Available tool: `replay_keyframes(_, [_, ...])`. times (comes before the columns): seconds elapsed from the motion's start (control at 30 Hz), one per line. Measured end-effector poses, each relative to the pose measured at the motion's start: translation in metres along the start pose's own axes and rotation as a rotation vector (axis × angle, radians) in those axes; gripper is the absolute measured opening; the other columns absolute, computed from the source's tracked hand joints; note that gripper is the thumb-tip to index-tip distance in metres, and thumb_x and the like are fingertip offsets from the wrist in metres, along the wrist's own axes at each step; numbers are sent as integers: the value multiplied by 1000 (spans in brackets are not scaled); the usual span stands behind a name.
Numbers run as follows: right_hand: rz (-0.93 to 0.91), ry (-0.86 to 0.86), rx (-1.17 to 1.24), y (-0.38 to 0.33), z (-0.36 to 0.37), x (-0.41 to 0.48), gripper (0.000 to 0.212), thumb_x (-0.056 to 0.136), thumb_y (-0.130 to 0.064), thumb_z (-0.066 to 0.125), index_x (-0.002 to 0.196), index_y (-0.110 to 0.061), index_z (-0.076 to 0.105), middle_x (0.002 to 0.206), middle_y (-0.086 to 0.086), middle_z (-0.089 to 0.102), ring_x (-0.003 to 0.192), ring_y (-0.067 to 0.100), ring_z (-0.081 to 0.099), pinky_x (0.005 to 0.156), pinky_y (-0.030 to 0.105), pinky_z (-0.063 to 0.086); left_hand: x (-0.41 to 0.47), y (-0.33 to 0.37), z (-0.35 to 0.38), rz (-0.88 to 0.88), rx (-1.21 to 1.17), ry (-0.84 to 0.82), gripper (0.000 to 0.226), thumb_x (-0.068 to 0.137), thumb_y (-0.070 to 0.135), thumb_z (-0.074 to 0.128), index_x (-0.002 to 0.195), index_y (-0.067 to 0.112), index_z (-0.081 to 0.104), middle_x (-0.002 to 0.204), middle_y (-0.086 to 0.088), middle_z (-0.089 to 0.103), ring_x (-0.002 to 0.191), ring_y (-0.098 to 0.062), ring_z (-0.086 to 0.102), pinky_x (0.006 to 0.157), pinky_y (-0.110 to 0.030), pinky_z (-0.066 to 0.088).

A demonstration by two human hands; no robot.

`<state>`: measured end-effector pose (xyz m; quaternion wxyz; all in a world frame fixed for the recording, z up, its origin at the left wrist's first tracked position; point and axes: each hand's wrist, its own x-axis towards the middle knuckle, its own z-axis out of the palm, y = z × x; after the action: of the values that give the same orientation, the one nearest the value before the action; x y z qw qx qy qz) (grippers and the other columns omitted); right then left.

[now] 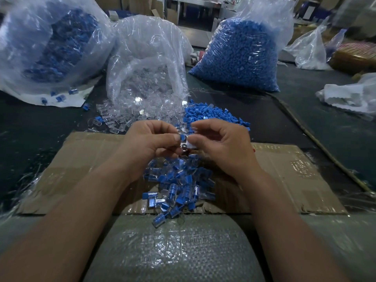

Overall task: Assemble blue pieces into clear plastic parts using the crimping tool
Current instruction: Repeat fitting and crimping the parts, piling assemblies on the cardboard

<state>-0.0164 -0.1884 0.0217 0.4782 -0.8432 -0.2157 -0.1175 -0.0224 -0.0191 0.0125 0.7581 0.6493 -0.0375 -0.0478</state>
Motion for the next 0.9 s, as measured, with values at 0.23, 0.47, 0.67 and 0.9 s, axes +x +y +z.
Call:
replay_keyframes(0.23, [348,-134,-271,26,-40,7,30,72,-31,76,101,-27,66,82,-24,56,77,-9,51,64,8,36,0,3,-2,11,-62,44,9,65,1,61,73,2,58,53,-5,64,50,-13,64,46,-16,51])
replay_keyframes(0.47, [495,-386,-384,28,-45,3,57,60,-45,79,111,-32,57,93,-19,52,81,-4,47,61,14,31,0,3,-2,6,-60,43,7,67,0,61,73,2,58,53,-5,64,51,-14,64,46,-16,51])
replay_keyframes(0.67, [472,-436,-515,21,-40,5,72,57,-44,82,121,-29,53,105,-10,45,96,9,44,74,26,34,0,3,-2,-9,-57,38,7,69,-2,61,73,1,58,53,-4,64,51,-13,65,45,-17,51])
replay_keyframes(0.9, [404,-398,-683,9,-33,6,31,67,-38,72,94,-23,69,83,-6,59,72,7,50,60,26,42,1,2,-2,-6,-40,41,14,60,7,63,72,3,59,55,-4,65,52,-14,65,47,-17,51])
